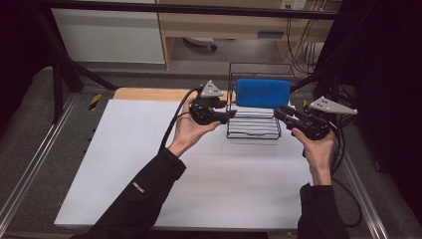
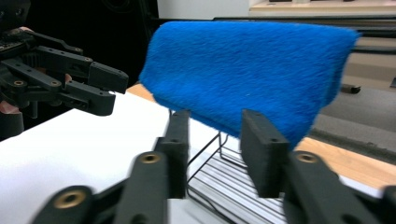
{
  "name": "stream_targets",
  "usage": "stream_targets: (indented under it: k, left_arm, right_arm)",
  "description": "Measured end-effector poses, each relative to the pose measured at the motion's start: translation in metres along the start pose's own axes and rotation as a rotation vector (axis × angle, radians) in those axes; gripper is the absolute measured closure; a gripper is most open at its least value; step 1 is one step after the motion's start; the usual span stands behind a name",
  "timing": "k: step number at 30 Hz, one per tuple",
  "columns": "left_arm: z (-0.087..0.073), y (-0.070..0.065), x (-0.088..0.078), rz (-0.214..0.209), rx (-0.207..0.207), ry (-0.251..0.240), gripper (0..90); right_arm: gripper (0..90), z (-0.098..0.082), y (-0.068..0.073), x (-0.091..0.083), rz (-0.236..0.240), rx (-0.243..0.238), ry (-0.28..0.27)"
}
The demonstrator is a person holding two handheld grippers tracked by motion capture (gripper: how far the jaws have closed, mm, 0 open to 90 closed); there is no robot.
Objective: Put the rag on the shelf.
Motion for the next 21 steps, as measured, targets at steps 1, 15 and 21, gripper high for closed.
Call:
stream_targets:
  k: [1,15,21]
  left_arm:
    - [-0.003,0.002,-0.003,0.005,0.000,0.001,48.2]
    - [-0.068,0.040,-0.052,0.077,-0.054,0.023,23.9]
    - [-0.102,0.056,-0.073,0.112,-0.077,0.043,14.1]
  right_arm:
    - [57.0,0.000,0.003,0.000,0.001,0.004,0.003]
    - [19.6,-0.019,0.031,0.007,0.053,0.035,0.070]
    - [11.5,-0.033,0.038,0.010,0.068,0.048,0.100]
Point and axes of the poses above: each handheld gripper's, and its own axes: x roughly forward along the jaws, z roughly out of its top, y roughly to its left, the point moved 4 cm from there along x, roughly forward along the jaws, and after that the axes turned 11 degrees about -x, right-handed, at the moved point
